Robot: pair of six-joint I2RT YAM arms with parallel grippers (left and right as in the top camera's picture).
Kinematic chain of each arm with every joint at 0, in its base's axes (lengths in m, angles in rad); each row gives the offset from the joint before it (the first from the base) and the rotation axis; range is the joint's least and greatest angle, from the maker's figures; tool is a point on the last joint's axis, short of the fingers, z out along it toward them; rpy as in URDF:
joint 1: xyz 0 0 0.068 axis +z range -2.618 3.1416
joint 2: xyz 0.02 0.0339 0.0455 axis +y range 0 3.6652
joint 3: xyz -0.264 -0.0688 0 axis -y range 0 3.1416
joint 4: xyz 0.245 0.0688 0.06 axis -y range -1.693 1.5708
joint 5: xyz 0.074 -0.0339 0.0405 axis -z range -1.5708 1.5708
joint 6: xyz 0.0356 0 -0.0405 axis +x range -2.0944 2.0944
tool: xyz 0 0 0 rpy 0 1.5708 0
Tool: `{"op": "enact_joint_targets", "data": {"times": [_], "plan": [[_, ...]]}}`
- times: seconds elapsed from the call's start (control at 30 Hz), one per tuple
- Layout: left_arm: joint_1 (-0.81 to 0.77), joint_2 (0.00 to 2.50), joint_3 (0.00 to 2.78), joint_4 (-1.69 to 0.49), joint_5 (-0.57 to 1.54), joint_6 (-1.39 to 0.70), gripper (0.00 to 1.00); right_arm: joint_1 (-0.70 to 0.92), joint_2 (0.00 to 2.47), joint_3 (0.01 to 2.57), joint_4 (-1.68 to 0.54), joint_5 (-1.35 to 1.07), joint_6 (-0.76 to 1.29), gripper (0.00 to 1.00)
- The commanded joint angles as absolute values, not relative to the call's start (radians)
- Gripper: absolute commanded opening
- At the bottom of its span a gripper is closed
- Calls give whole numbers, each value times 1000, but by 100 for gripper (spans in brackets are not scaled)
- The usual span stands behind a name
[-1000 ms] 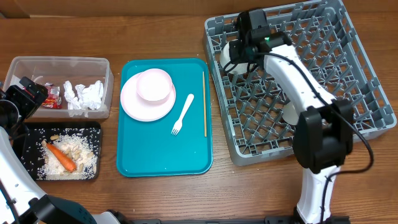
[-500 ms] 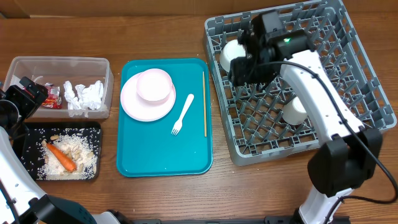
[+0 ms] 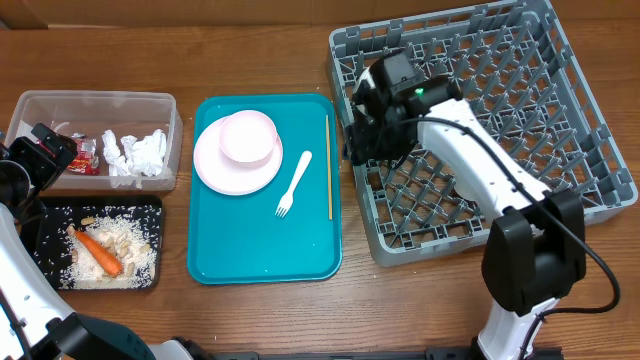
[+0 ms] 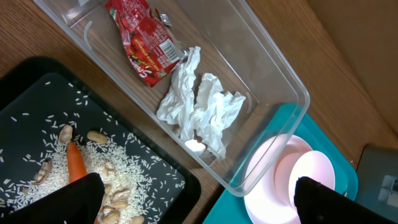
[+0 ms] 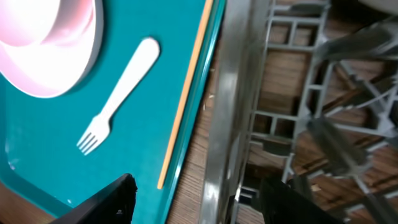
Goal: Sort waste into correct bins and load items into the dishwasher rack
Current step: 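Move the right gripper left toward the pink bowl on the tray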
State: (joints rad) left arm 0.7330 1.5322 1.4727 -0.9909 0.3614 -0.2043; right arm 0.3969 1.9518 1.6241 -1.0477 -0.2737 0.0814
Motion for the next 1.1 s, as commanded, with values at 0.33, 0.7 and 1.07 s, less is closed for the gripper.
{"op": "enact_joint_targets", "data": {"times": [0.33,0.7,1.07], "plan": [[733,1533,1496,-990,355,-210,100,425,1943,1571,-947,-226,80,38],[733,1533,1496,-990,355,-210,100,426,1943,1571,-913,-225,80,19],[733,1533,1496,-990,355,-210,100,426,1943,1571,-875,-225,83,19]]}}
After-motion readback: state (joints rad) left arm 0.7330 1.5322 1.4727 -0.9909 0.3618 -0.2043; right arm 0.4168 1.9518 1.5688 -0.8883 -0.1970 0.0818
